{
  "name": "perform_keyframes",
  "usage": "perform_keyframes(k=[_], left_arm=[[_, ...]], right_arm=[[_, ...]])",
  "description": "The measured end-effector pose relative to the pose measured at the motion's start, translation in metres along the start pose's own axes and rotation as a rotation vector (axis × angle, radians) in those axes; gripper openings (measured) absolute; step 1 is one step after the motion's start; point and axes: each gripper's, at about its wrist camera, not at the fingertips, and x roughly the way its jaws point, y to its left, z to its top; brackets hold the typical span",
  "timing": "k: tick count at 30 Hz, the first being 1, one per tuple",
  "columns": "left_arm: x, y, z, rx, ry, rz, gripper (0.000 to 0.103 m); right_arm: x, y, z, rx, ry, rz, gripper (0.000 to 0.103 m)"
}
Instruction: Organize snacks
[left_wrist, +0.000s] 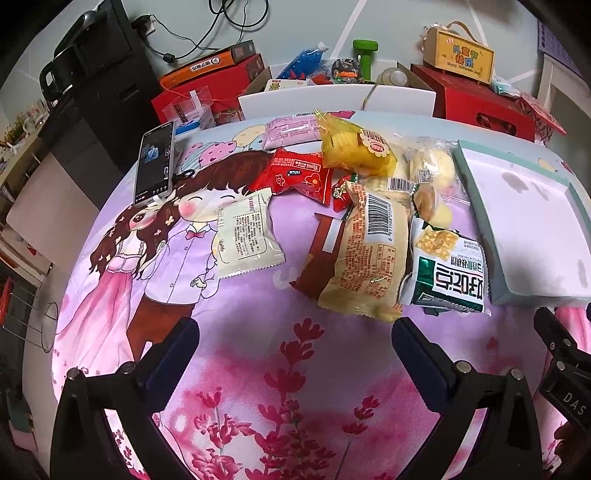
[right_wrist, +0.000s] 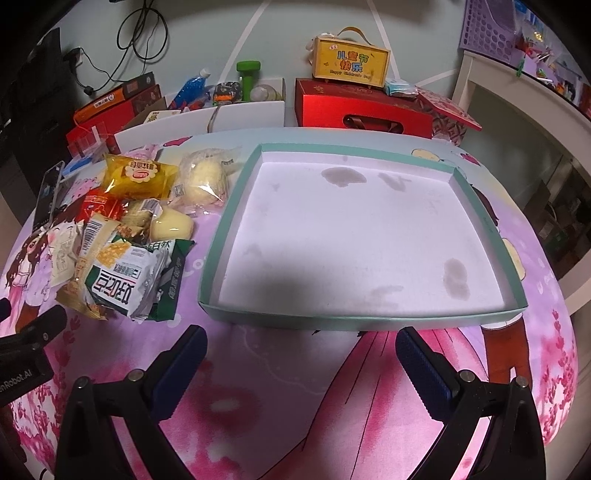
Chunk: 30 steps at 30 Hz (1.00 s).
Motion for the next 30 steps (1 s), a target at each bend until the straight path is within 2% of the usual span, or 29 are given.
perform_keyframes(k=[16, 24, 30], left_arm=[[-0.003, 0.003, 0.003, -0.005, -0.018, -0.003, 0.103], [0.002, 0.019, 0.027, -0.083, -0.034, -0.067, 0.103], [0.022, 0.024, 0.041, -0.138, 0.033, -0.144, 0.103]], right_arm=[[-0.001, 0.004, 0.003, 0.005, -0.007, 0.043, 0.103], [-0.001, 0.024, 0.032, -0.013, -0.058, 0.158, 0.103], [0.007, 0.048, 0.037, -0.11, -0.039, 0.214, 0.103]])
